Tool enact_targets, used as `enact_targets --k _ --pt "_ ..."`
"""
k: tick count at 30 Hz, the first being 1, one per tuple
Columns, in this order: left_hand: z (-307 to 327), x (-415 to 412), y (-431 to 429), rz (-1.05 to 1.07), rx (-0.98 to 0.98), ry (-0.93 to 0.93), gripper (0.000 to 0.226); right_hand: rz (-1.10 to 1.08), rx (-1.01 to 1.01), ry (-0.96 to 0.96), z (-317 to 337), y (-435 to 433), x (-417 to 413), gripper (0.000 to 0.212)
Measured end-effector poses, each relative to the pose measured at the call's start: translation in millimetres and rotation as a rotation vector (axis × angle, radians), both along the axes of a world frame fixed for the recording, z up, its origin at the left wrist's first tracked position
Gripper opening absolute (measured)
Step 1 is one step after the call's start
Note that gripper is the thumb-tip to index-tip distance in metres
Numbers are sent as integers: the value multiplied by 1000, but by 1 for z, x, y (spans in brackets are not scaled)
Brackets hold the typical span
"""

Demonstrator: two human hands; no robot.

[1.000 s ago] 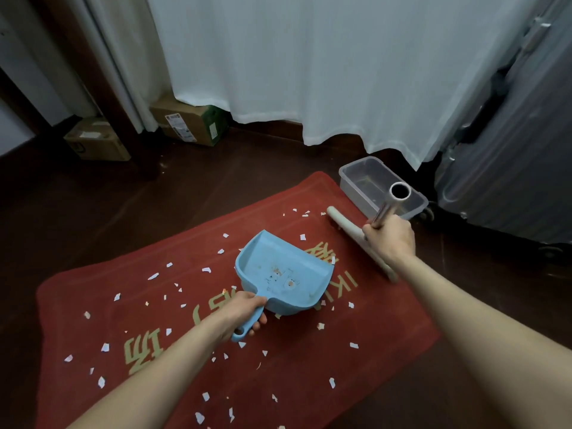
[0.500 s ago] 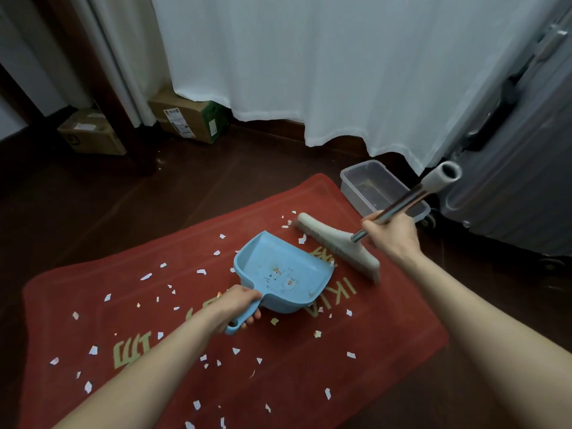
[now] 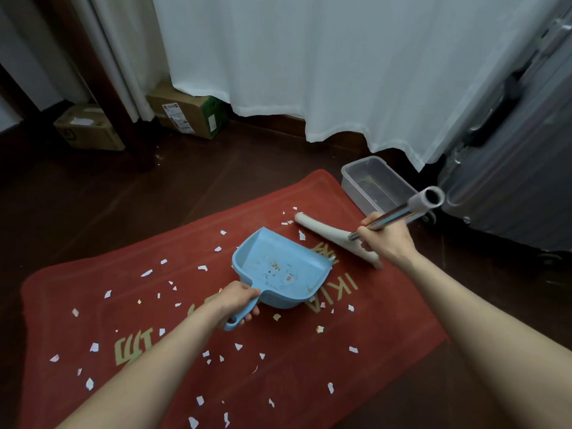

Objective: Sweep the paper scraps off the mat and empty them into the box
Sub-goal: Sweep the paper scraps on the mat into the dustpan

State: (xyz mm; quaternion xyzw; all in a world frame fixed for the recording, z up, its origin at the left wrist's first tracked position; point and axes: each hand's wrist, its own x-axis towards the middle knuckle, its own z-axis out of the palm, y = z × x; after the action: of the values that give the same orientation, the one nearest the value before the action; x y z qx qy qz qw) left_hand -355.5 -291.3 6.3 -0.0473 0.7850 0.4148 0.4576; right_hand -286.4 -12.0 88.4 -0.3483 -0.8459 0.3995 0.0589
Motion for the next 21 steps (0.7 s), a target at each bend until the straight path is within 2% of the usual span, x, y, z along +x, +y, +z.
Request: enact_targets --k 5,9,12,16,21 --pt "2 3 1 27 23 -26 24 -72 21 130 10 4 9 14" --pt "6 4 -1 27 31 -39 22 -107 -2 117 5 5 5 7" --pt "7 3 -3 38 42 -50 21 -128 -9 103 9 1 -1 16" --pt "5 0 -5 44 41 -57 22 -192 43 110 9 8 -4 17" --pt "4 1 -4 41 32 -52 23 -144 -9 83 7 19 -4 6"
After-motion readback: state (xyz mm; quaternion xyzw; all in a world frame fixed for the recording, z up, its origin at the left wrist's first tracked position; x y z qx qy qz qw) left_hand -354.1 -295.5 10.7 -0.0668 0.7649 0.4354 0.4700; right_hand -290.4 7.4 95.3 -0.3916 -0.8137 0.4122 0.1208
